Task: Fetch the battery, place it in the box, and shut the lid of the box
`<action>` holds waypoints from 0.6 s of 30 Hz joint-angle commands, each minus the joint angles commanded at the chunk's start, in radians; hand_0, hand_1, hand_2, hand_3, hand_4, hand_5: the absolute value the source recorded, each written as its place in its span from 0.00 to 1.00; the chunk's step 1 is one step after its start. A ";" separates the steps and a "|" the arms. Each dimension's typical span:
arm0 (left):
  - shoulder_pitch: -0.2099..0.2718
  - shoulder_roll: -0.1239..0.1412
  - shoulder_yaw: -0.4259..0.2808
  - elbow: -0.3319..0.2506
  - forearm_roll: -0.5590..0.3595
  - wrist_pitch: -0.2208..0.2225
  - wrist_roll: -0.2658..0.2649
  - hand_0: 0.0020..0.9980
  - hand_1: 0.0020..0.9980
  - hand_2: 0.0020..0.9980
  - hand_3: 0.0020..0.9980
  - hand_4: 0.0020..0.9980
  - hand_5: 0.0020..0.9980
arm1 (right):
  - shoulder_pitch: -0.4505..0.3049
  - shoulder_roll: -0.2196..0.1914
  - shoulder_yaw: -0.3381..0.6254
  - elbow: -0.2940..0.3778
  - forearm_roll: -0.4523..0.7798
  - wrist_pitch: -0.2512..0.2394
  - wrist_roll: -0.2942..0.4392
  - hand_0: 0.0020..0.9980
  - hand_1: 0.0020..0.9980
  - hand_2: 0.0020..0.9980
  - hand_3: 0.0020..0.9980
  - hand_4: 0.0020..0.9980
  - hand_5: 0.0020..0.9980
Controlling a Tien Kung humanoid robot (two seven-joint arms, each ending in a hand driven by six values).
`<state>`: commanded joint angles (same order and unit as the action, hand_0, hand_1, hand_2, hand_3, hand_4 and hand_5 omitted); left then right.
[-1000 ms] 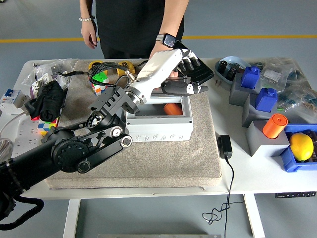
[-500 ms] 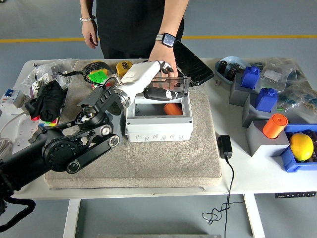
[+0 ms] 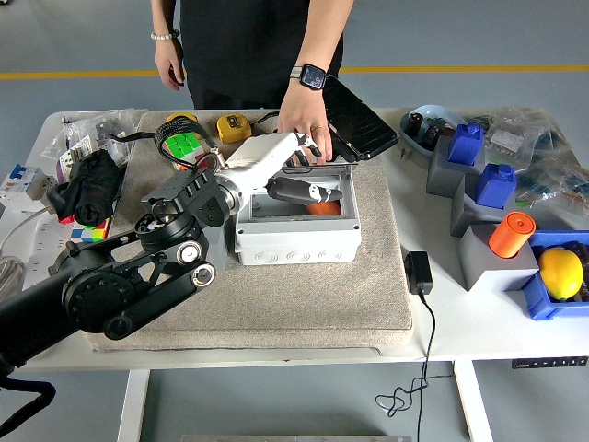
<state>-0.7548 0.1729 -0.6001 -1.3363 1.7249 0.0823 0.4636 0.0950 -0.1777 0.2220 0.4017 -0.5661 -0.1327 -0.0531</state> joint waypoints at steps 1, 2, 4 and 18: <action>0.001 -0.001 0.006 0.005 -0.008 0.003 -0.004 0.34 0.44 0.60 0.71 1.00 0.67 | 0.000 0.000 0.001 0.001 -0.002 0.000 0.000 0.59 0.60 0.57 0.56 0.93 0.44; 0.001 -0.001 0.010 0.011 -0.011 0.004 -0.006 0.34 0.44 0.60 0.71 1.00 0.67 | 0.000 0.000 0.001 0.002 -0.003 0.000 0.000 0.59 0.60 0.57 0.56 0.93 0.44; 0.003 -0.005 0.021 0.026 -0.018 0.009 -0.014 0.34 0.44 0.60 0.71 1.00 0.67 | 0.000 0.000 0.002 0.003 -0.004 0.000 0.000 0.59 0.60 0.57 0.56 0.93 0.44; 0.042 -0.006 -0.042 0.009 -0.118 0.121 -0.155 0.33 0.43 0.60 0.70 1.00 0.67 | 0.000 0.000 0.008 0.006 -0.010 -0.001 0.001 0.59 0.60 0.57 0.56 0.93 0.44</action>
<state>-0.7125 0.1674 -0.6425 -1.3272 1.6070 0.2034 0.3091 0.0950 -0.1774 0.2301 0.4077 -0.5763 -0.1334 -0.0526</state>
